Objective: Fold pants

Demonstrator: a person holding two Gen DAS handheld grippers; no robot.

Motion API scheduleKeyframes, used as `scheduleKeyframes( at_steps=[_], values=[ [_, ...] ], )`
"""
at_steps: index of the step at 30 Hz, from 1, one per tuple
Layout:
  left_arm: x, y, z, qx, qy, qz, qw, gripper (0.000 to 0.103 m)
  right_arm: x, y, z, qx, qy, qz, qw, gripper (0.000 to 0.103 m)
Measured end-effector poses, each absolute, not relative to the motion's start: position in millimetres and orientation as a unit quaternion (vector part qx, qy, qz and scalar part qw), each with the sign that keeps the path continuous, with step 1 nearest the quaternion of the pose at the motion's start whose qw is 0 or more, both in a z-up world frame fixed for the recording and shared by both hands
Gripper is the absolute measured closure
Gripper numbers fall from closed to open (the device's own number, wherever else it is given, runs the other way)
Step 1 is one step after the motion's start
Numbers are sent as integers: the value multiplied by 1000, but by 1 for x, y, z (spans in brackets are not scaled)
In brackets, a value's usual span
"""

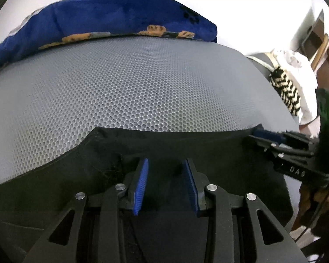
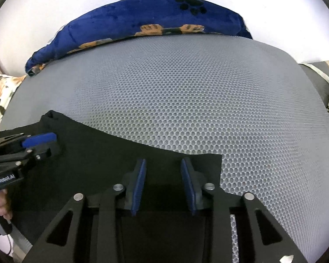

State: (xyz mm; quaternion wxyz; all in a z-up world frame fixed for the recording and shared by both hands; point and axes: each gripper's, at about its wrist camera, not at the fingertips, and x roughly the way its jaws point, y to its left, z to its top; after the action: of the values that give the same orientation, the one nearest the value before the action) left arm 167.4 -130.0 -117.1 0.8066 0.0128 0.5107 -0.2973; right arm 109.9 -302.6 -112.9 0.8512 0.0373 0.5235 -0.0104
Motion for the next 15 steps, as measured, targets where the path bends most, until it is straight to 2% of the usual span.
scheduleKeyframes(
  at_steps=[8, 15],
  values=[
    [143, -115, -103, 21, 507, -271, 818, 57, 85, -296, -88, 27, 508, -16, 861, 68],
    [107, -89, -80, 38, 491, -269, 828, 52, 43, -277, -99, 37, 549, 9, 835, 66]
  ],
)
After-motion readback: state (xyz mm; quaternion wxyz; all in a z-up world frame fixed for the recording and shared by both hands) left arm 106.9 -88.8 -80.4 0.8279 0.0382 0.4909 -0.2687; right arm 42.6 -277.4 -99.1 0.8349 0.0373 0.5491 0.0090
